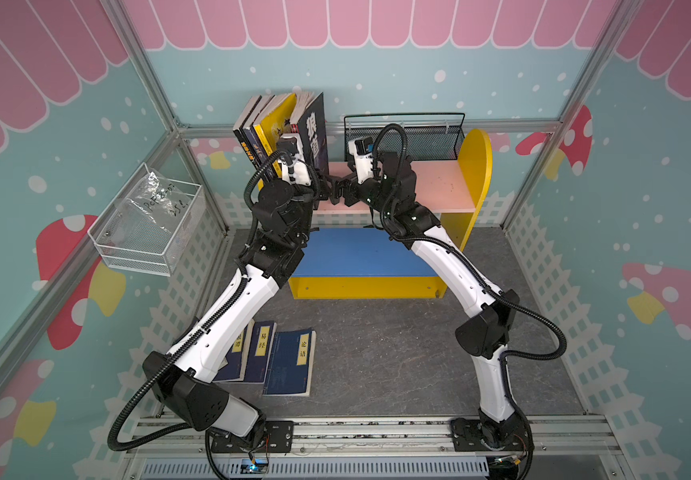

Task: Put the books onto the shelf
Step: 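Press the wolf book against the yellow book with both grippers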

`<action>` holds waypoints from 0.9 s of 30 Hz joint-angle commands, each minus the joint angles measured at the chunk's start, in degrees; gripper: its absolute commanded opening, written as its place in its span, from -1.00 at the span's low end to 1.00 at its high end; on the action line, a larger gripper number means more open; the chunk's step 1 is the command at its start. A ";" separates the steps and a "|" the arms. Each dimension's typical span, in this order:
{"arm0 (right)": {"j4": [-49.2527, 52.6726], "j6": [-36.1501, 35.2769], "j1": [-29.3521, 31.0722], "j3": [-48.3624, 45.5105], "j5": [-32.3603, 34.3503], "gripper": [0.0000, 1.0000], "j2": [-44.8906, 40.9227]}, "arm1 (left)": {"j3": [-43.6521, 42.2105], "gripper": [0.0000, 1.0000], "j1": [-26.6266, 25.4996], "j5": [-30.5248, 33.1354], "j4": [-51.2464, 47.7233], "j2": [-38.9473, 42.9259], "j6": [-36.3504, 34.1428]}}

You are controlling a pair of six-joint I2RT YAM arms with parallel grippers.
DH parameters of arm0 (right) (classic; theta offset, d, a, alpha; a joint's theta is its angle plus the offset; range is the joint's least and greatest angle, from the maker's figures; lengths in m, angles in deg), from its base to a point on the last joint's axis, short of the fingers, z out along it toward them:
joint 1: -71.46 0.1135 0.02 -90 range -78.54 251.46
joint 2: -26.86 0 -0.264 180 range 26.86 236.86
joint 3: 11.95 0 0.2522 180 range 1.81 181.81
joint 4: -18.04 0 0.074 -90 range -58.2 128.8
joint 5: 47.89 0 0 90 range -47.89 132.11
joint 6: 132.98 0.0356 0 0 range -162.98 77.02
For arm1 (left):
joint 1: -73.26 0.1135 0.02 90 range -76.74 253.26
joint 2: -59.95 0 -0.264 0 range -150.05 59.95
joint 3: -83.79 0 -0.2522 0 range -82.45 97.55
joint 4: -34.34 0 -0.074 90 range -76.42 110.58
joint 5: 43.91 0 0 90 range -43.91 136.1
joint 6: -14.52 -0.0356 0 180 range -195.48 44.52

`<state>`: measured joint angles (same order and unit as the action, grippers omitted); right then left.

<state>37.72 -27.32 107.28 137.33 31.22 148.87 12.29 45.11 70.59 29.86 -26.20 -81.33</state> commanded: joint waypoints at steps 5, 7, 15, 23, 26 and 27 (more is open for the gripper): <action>2.33 1.12 1.68 -0.04 -0.31 0.99 3.97 | -1.22 -1.00 0.28 1.80 5.88 1.26 -3.61; 2.44 1.47 1.89 -0.03 -0.77 0.99 4.40 | -1.33 -1.00 0.28 2.31 6.31 1.31 -3.94; 2.43 2.27 2.60 -0.08 -1.52 0.99 5.58 | -2.20 -1.00 0.28 4.16 7.17 2.04 -4.84; 2.26 2.44 2.87 -0.05 -2.18 0.99 6.29 | -2.87 -1.00 0.28 4.69 7.24 2.48 -3.28; 2.18 2.93 2.94 0.04 -2.81 0.99 6.79 | -2.97 -0.98 0.28 4.68 7.24 2.74 -3.03; 2.26 3.10 3.01 0.08 -3.06 0.99 7.04 | -2.98 -0.98 0.28 4.81 7.25 2.66 -3.11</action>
<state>33.54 -27.06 108.70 138.51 30.54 151.30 9.49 45.11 75.00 34.67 -25.52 -83.82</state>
